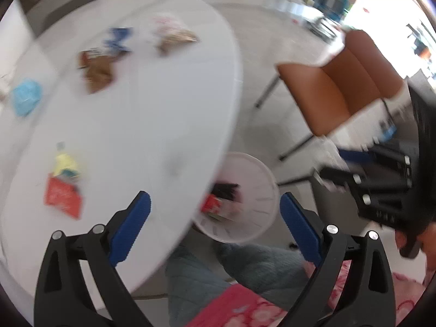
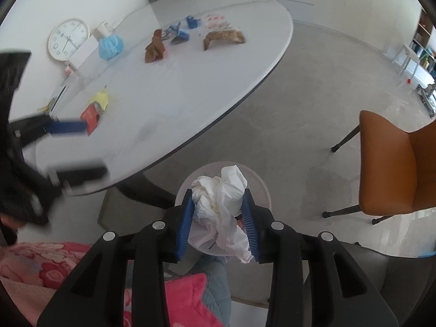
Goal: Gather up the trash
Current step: 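Carry both tissues to the wastebasket and open both tools to drop them, then move both tools back over the table toward the remaining trash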
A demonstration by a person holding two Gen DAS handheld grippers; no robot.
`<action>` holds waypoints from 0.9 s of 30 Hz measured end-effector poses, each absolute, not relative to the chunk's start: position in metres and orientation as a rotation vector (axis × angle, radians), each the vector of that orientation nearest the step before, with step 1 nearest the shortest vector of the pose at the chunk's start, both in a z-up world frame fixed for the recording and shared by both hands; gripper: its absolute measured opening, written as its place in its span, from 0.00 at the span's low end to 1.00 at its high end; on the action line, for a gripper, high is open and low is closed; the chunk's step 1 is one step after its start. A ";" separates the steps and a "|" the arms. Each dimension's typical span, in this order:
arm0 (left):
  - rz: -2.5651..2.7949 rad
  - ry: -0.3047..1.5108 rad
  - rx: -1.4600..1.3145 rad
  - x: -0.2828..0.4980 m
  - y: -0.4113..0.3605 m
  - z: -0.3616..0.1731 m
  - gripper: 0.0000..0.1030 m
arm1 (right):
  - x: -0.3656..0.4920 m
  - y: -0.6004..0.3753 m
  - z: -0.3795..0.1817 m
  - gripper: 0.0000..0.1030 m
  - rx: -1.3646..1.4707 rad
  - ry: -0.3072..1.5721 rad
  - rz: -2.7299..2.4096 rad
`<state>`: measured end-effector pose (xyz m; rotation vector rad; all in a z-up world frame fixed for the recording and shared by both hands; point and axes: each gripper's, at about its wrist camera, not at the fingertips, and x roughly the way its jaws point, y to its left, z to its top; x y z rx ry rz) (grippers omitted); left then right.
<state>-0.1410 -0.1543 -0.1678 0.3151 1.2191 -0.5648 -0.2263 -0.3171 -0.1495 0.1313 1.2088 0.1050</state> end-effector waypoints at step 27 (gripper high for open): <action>-0.148 1.184 0.044 -0.085 -0.015 -0.146 0.93 | -0.152 -0.277 -0.130 0.98 0.153 1.155 0.130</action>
